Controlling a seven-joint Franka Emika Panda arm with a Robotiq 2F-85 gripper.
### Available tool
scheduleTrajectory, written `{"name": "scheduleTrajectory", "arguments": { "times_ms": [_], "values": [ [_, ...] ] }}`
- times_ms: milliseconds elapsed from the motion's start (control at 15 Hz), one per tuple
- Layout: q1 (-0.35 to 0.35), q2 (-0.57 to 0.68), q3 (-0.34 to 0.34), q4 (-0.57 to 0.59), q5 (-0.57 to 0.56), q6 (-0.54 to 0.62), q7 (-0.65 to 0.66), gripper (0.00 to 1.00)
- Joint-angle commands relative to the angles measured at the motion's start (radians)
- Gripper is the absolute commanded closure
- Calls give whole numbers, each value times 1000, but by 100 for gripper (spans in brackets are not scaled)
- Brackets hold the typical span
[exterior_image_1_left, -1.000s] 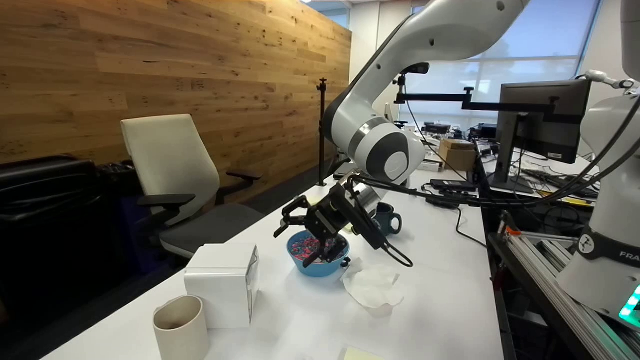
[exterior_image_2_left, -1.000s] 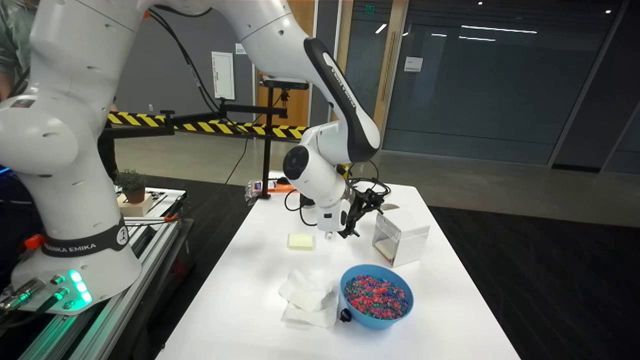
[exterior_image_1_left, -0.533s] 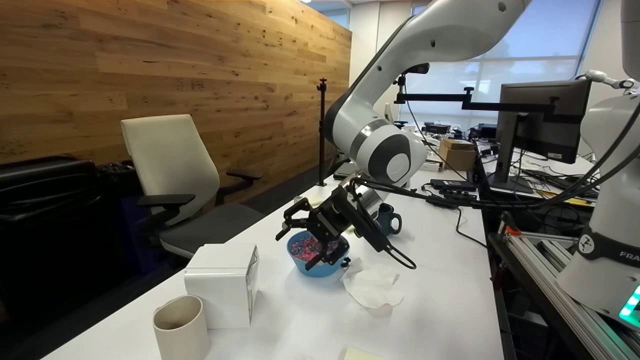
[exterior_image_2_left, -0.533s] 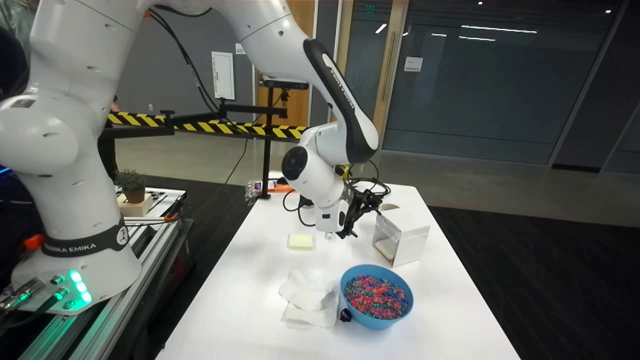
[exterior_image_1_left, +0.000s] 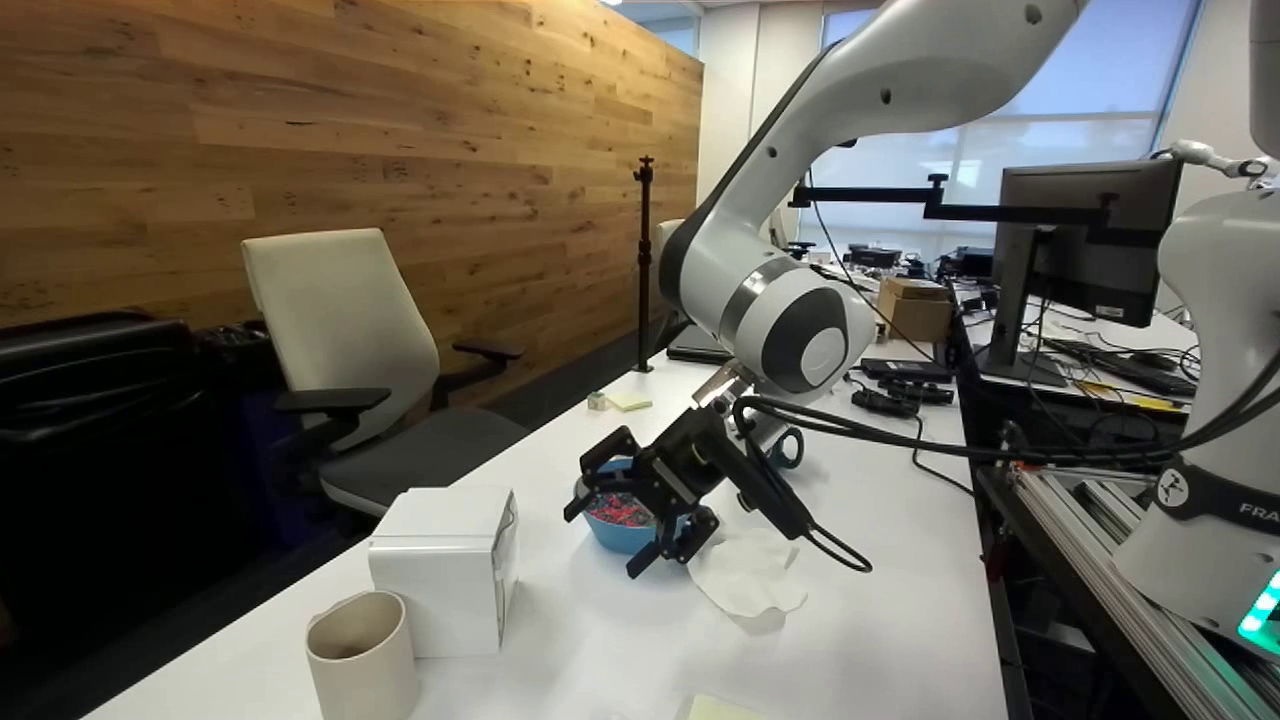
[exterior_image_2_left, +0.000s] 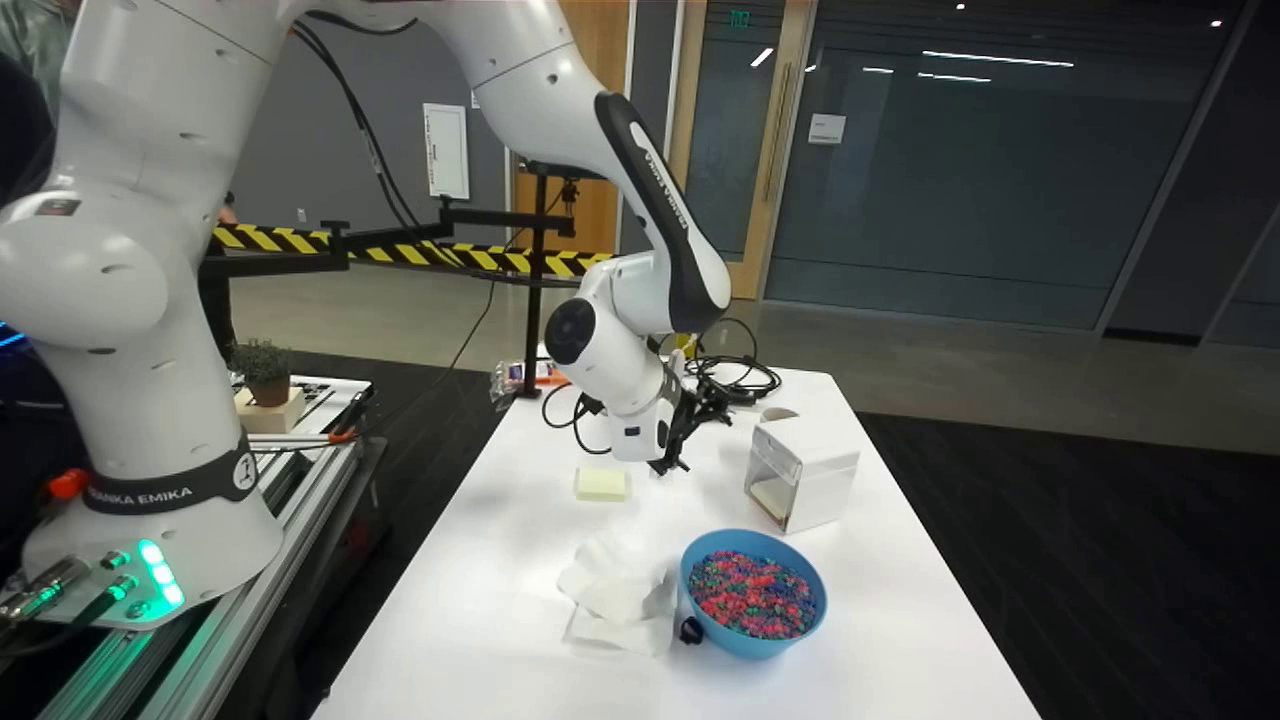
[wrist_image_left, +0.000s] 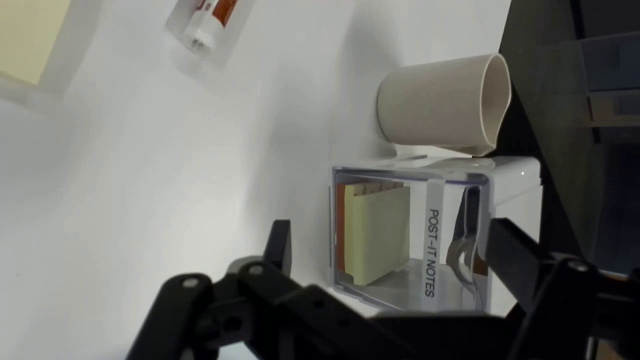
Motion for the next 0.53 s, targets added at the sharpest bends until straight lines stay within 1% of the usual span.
{"name": "scheduleTrajectory", "arguments": {
  "times_ms": [0, 267, 333, 400, 467],
  "values": [
    [35, -13, 4, -4, 57, -5, -40, 0],
    [75, 24, 17, 70, 51, 22, -23, 0],
    [48, 36, 57, 103, 52, 42, -31, 0],
    [89, 51, 27, 129, 59, 41, -19, 0],
    [93, 64, 32, 157, 63, 45, -23, 0]
  ]
}}
